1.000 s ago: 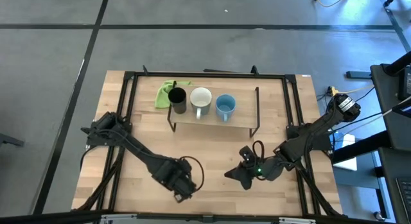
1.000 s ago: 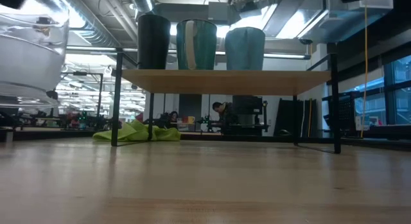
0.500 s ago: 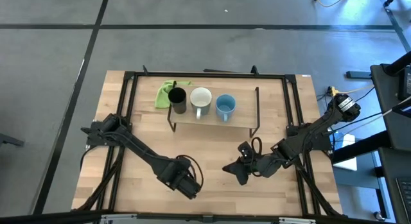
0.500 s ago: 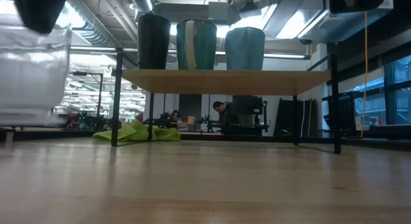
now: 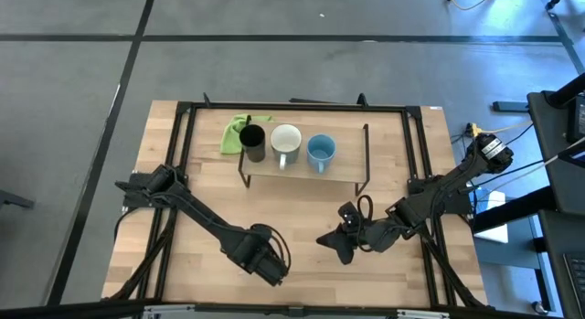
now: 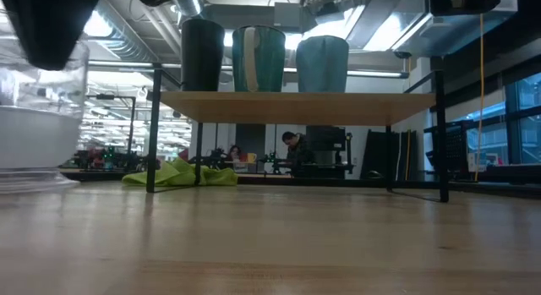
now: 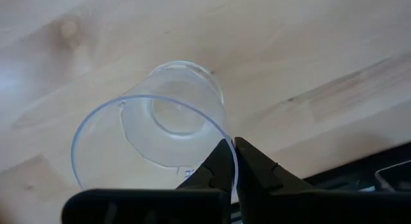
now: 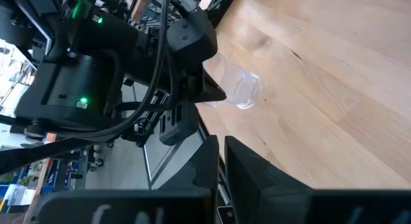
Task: Stack small to large cups/mugs on shelf
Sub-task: Put the transparent mug on the shelf
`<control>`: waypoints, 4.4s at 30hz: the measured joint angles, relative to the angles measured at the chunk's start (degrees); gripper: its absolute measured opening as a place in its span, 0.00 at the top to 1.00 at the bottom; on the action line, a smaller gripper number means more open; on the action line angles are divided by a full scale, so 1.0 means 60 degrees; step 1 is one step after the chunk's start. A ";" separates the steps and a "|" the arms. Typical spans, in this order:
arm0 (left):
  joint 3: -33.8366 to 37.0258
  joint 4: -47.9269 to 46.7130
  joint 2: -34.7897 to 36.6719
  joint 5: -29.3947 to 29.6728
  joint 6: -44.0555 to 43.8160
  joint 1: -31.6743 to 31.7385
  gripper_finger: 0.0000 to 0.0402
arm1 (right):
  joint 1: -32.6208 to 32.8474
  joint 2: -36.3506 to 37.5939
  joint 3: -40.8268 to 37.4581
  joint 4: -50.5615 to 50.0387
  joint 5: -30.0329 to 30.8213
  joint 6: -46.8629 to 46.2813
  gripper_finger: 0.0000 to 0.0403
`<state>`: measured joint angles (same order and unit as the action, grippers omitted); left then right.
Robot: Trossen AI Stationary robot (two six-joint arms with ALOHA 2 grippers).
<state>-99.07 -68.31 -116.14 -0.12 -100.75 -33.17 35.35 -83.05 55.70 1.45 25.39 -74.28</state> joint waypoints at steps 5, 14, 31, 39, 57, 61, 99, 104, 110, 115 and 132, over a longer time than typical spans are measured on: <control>0.0000 0.0062 0.0000 0.0429 -0.0200 0.0000 0.99 | 0.0000 0.0000 0.0000 -0.0012 -0.0261 0.0102 0.93; 0.0000 0.0080 0.0000 0.0435 -0.0230 0.0036 0.98 | 0.0000 0.0000 0.0000 -0.0022 -0.0338 0.0203 0.93; 0.0000 -0.0178 0.0000 0.0346 -0.0117 0.0013 0.98 | 0.0000 0.0000 -0.0004 -0.0022 -0.0452 0.0219 0.93; 0.0283 0.0012 0.0000 0.0478 -0.0128 0.0032 0.98 | 0.0000 0.0000 -0.0004 -0.0068 -0.0438 0.0251 0.93; 0.0656 0.0832 -0.0025 0.0132 -0.0114 0.0066 0.96 | -0.0112 0.0000 -0.0004 -0.0127 -0.0426 0.0273 0.93; 0.0591 0.0898 -0.0021 0.0210 -0.0059 0.0066 0.90 | -0.0177 0.0000 -0.0004 -0.0127 -0.0555 0.0484 0.93; -0.1585 -0.3522 0.0007 0.3087 -0.3724 -0.2580 1.00 | -0.0266 0.0000 -0.0007 -0.0426 -0.0772 0.0608 0.93; -0.1164 -0.2652 0.0000 0.4210 -0.4183 -0.3244 1.00 | -0.0266 0.0000 -0.0007 -0.0291 -0.0780 0.0636 0.93; -0.0213 -0.1922 -0.0015 0.4348 -0.4336 -0.3289 1.00 | -0.0254 0.0000 -0.0011 0.0116 -0.0780 0.0645 0.93; -0.0234 -0.1845 0.0114 0.6056 -0.4375 -0.3539 1.00 | -0.0079 0.0000 -0.0011 0.0334 -0.0772 0.0643 0.93; -0.0401 -0.2684 0.2028 1.2939 -0.3810 -0.6122 1.00 | -0.0345 -0.0001 -0.0011 0.0324 -0.1321 0.0683 0.93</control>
<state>-101.47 -84.42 -103.97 77.52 -123.61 -69.90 33.28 -83.05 55.64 3.39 17.46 -70.19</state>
